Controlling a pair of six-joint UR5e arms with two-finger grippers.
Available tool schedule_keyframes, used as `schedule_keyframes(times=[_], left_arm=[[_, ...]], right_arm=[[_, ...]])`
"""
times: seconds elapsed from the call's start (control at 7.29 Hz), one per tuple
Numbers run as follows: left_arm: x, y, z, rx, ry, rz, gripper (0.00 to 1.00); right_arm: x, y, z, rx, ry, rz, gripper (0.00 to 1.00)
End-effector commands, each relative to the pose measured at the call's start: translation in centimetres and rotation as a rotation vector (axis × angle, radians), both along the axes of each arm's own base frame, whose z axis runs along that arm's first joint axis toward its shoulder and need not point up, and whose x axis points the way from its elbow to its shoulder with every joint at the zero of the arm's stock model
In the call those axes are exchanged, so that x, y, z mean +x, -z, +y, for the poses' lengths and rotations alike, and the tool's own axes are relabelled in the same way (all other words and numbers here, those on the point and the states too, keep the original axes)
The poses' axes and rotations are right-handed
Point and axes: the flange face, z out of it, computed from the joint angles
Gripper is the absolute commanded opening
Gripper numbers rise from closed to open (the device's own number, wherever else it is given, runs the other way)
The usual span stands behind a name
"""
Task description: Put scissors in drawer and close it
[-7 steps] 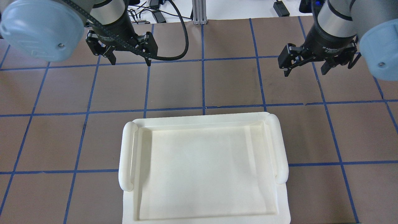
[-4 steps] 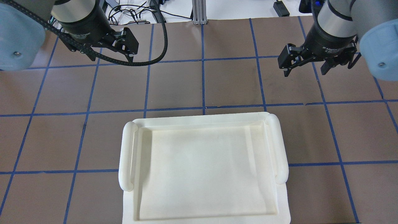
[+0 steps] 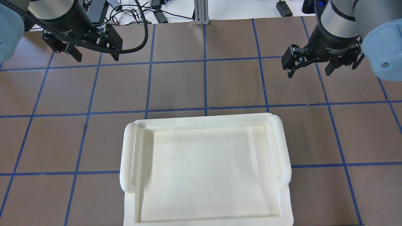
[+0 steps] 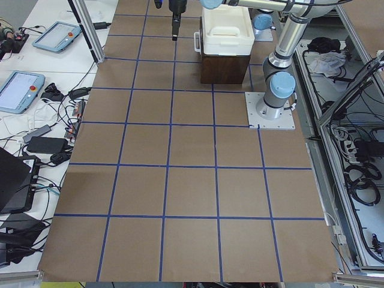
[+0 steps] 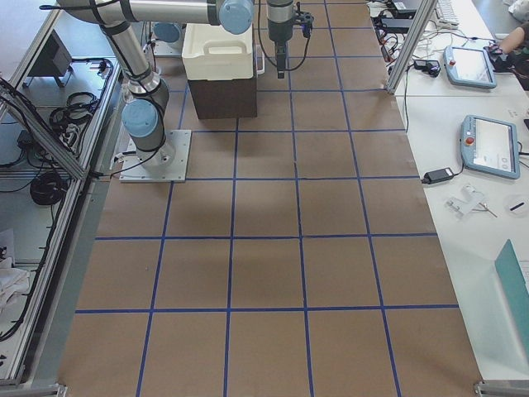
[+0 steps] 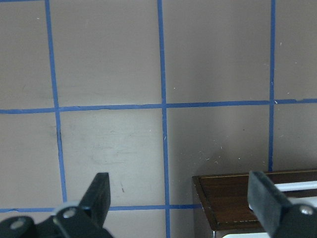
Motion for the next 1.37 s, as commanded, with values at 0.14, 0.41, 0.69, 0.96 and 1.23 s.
schedule_keyframes(times=[0.14,0.41,0.69,0.96,1.23], left_arm=[[-0.26,0.53,0.03,0.011,0.010,0.025,1.00],[-0.23,0.53,0.03,0.011,0.008,0.022,1.00],[-0.19,0.16,0.49,0.009,0.011,0.019,1.00],[-0.18,-0.05,0.80,0.012,0.011,0.017,1.00],[-0.09,-0.12,0.84,0.011,0.010,0.016,1.00]], right_arm=[[-0.04,0.08,0.01,0.002,0.000,0.004,1.00],[-0.06,0.00,0.00,0.000,0.002,0.006,1.00],[-0.06,0.09,0.03,0.003,0.003,0.006,1.00],[-0.06,0.08,0.02,0.002,0.005,0.006,1.00],[-0.06,0.15,-0.03,0.003,0.005,0.006,1.00]])
